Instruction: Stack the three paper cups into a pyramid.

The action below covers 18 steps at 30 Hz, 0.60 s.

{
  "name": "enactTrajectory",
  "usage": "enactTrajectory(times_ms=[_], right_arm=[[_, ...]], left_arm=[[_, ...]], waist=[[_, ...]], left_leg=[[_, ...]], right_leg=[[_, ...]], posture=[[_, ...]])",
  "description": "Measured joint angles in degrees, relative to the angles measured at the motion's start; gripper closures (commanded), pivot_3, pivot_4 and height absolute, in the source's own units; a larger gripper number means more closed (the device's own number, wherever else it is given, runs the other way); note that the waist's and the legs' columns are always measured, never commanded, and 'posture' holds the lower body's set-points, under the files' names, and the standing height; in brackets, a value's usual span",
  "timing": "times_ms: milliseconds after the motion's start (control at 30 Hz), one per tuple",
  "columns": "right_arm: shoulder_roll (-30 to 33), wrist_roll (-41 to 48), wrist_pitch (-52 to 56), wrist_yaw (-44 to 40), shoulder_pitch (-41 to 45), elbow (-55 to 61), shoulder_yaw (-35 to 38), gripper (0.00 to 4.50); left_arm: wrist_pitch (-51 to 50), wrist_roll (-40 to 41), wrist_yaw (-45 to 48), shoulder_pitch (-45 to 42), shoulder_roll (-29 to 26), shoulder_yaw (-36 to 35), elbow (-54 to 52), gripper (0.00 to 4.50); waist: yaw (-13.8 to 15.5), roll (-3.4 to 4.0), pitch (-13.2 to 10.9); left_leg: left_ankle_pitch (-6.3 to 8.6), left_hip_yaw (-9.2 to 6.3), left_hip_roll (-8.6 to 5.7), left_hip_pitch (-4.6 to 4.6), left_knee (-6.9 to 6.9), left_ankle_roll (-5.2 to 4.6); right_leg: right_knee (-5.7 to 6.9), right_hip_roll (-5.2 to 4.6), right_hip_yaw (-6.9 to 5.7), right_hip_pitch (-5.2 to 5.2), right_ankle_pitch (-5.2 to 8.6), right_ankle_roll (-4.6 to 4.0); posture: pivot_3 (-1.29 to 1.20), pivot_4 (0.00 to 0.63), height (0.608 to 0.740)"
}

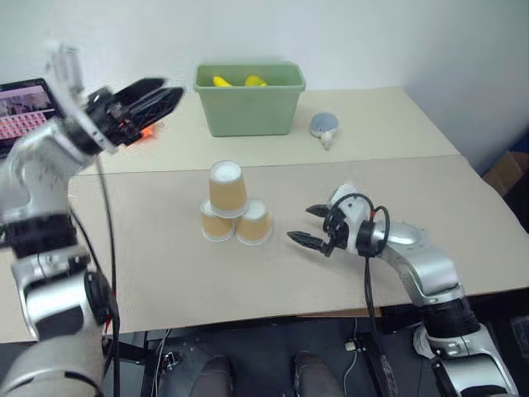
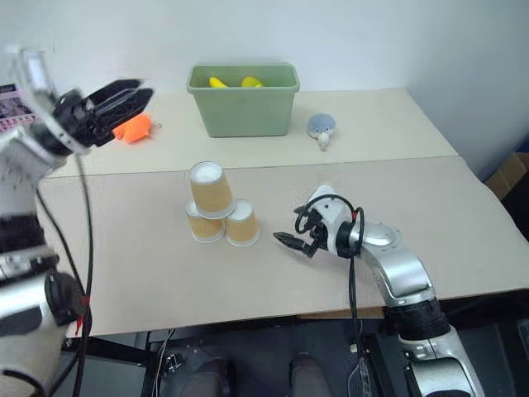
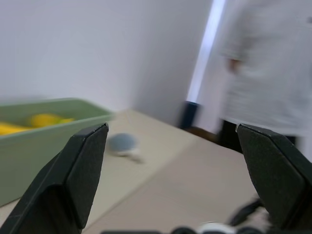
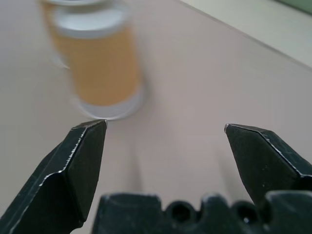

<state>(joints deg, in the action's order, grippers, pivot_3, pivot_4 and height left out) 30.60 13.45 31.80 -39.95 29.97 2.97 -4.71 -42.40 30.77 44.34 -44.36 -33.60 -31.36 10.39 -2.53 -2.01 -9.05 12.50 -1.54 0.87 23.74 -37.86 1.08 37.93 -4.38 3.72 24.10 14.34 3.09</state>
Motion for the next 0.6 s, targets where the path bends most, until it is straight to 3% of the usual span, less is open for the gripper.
enactTrajectory(times_ms=[267, 600], right_arm=[[-3.20, -11.10, -6.09, 17.08, 7.63, -15.04, 1.45, 0.00], [-8.97, -9.99, -12.83, 22.65, 7.19, -19.85, 6.20, 0.00]], left_arm=[[9.30, -6.55, -27.24, 23.24, 10.24, -10.48, -14.09, 0.01], [25.99, -11.30, -33.71, 32.95, 15.71, -9.19, -11.40, 0.01]], waist=[[0.16, -0.14, 0.04], [0.79, -0.14, 0.07]], left_leg=[[0.04, 0.16, 0.00, 0.09, 0.04, 0.03], [0.05, 0.18, -0.02, 0.02, 0.05, 0.04]], right_leg=[[-0.01, -0.12, 0.07, 0.17, -0.03, -0.04], [-0.27, -0.14, 0.01, 0.02, -0.06, -0.04]], posture=[[0.00, 0.150, 0.732], [0.00, 0.150, 0.732]])
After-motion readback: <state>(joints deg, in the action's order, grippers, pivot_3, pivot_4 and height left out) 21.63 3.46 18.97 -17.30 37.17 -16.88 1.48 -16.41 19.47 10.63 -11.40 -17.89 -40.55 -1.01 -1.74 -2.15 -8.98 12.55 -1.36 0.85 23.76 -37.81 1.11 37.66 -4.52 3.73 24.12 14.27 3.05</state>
